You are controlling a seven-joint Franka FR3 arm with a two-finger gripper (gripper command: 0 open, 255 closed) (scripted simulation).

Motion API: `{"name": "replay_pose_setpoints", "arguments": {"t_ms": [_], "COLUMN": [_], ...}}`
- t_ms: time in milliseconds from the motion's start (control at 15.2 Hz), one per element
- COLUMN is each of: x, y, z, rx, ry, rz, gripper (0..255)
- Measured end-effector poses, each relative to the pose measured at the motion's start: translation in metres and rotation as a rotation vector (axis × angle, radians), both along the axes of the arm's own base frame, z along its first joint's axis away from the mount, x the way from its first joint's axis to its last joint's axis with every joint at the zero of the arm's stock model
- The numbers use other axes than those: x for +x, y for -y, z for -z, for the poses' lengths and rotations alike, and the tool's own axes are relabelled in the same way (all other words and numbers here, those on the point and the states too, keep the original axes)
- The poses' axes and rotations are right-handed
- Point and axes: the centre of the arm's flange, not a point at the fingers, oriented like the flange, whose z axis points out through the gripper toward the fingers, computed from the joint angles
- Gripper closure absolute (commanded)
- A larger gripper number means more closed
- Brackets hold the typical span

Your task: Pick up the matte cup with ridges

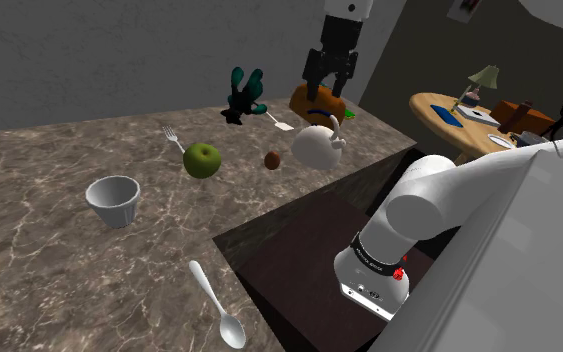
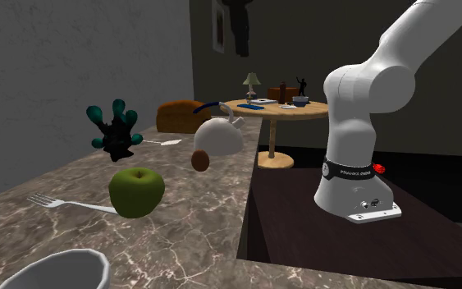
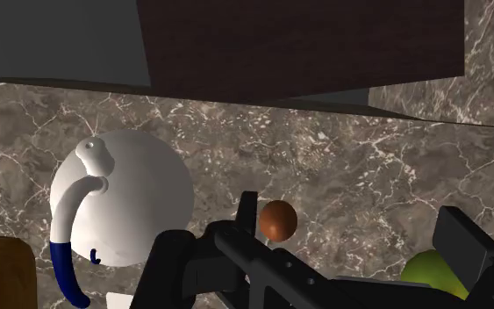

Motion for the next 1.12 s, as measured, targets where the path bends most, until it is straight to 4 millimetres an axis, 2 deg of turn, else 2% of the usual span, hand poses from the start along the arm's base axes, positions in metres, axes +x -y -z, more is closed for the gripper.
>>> {"name": "replay_pose_setpoints", "arguments": {"t_ms": [66, 264, 1122], "x": [0.0, 0.008, 0.068], "y": [0.0, -0.016, -0.135], "z": [0.0, 0.015, 0.104], "rx": [0.0, 0.012, 0.091], "ry": [0.0, 0.005, 0.037], "rz": [0.0, 0.008, 0.059], "gripper": [0, 0, 0]}}
